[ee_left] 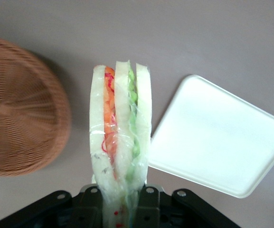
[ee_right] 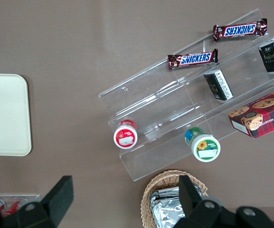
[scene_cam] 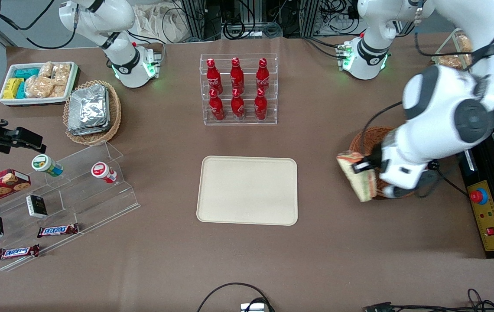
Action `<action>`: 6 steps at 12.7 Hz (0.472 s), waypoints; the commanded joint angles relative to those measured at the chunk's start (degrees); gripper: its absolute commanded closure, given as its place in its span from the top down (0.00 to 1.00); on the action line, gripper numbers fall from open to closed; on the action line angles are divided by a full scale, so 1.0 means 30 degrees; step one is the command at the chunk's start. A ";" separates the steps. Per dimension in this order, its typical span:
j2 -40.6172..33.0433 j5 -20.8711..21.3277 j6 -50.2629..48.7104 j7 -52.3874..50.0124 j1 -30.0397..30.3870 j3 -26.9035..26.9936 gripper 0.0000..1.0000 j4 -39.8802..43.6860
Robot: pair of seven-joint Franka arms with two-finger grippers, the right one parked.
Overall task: Place sandwich from basket to tray
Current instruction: 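Carry the sandwich with the left gripper over the cream tray and lower it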
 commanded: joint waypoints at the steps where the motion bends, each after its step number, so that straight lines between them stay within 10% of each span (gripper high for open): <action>1: 0.2852 -0.0022 0.1947 0.0508 -0.1985 -0.0054 0.00 0.0858; 6: 0.6634 0.1733 0.5058 0.1120 -0.4219 -0.0054 0.00 0.0946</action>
